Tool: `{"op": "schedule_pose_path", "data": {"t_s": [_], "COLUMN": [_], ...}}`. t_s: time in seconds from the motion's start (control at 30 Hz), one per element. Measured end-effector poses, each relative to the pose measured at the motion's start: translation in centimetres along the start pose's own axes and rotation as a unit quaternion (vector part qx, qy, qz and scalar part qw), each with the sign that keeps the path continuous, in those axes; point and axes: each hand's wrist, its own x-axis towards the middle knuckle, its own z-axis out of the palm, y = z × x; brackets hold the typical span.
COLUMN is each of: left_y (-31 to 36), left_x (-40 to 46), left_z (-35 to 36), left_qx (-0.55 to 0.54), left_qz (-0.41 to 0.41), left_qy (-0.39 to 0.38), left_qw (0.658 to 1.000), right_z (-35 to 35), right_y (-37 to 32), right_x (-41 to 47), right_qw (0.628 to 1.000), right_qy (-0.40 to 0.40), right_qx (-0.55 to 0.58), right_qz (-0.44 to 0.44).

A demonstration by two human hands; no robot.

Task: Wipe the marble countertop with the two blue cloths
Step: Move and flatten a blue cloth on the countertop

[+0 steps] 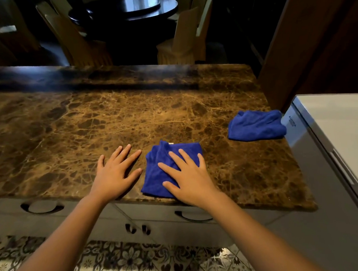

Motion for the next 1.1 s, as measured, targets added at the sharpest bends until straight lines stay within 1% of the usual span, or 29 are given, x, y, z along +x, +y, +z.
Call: {"op": "schedule_pose_path", "data": {"t_s": [0.13,0.23,0.33,0.4,0.43,0.47,0.53,0.57,0.63,0.73,0.8,0.87,0.9,0.93,0.97,1.0,1.03,1.1], "left_y": [-0.1,-0.1,-0.1,-0.1,-0.1,-0.1,-0.2,-0.2,-0.2,-0.3,-0.3,-0.3,-0.3,-0.4,-0.4,-0.4,-0.4,-0.4], "left_x": [0.0,0.0,-0.1,-0.1,-0.1,-0.1,0.0,0.0,-0.1,-0.1,0.0,0.0,0.0,0.0,0.0,0.0,0.0,0.0], "left_z": [0.1,0.0,-0.1,-0.1,-0.1,-0.1,-0.1,-0.1,-0.1,-0.1,-0.1,-0.1,-0.1,-0.1,-0.1,-0.1,-0.2,-0.2], "left_qx": [-0.003,0.002,0.001,0.002,0.003,0.004,0.005,0.004,-0.001,-0.003,-0.003,0.001,0.002,0.001,0.000,-0.002,-0.003,-0.002], "left_qz": [0.004,0.006,0.003,0.004,0.004,0.004,0.004,0.005,0.007,0.009,0.012,0.014,0.015,0.015,0.016,0.015,0.015,0.014], "left_qy": [0.005,0.000,-0.007,-0.013,-0.016,-0.018,-0.021,-0.021,-0.021,-0.020,-0.019,-0.019,-0.020,-0.020,-0.022,-0.023,-0.024,-0.025], "left_qw": [1.000,1.000,1.000,1.000,1.000,1.000,1.000,1.000,1.000,1.000,1.000,1.000,1.000,1.000,1.000,1.000,1.000,1.000], "right_z": [-0.1,-0.3,-0.6,-1.0,-1.4,-1.9,-3.4,-4.3,-6.2,-8.7,-10.1,-10.7,-10.5,-9.9,-8.8,-7.5,-6.1,-4.4], "right_y": [-0.1,1.1,2.2,3.1,3.5,4.0,5.3,6.1,8.0,11.3,13.4,14.7,15.2,15.6,16.1,16.5,16.8,17.3], "right_x": [-2.0,-3.4,-4.7,-5.6,-5.9,-6.2,-6.9,-7.4,-8.5,-10.5,-11.9,-12.9,-13.1,-13.1,-13.3,-13.4,-13.6,-13.7], "right_qw": [0.997,0.991,0.984,0.984,0.980,0.969,0.929,0.909,0.890,0.899,0.915,0.936,0.950,0.965,0.979,0.987,0.990,0.990], "right_qy": [0.026,0.078,0.127,0.133,0.147,0.162,0.175,0.172,0.175,0.200,0.204,0.198,0.178,0.139,0.085,0.031,0.003,0.015], "right_qx": [-0.005,-0.019,0.008,0.063,0.116,0.185,0.319,0.366,0.403,0.371,0.327,0.272,0.239,0.202,0.158,0.111,0.071,0.036], "right_qz": [-0.070,-0.107,-0.122,-0.100,-0.071,-0.027,0.070,0.102,0.125,0.120,0.119,0.099,0.090,0.090,0.098,0.110,0.122,0.133]}}
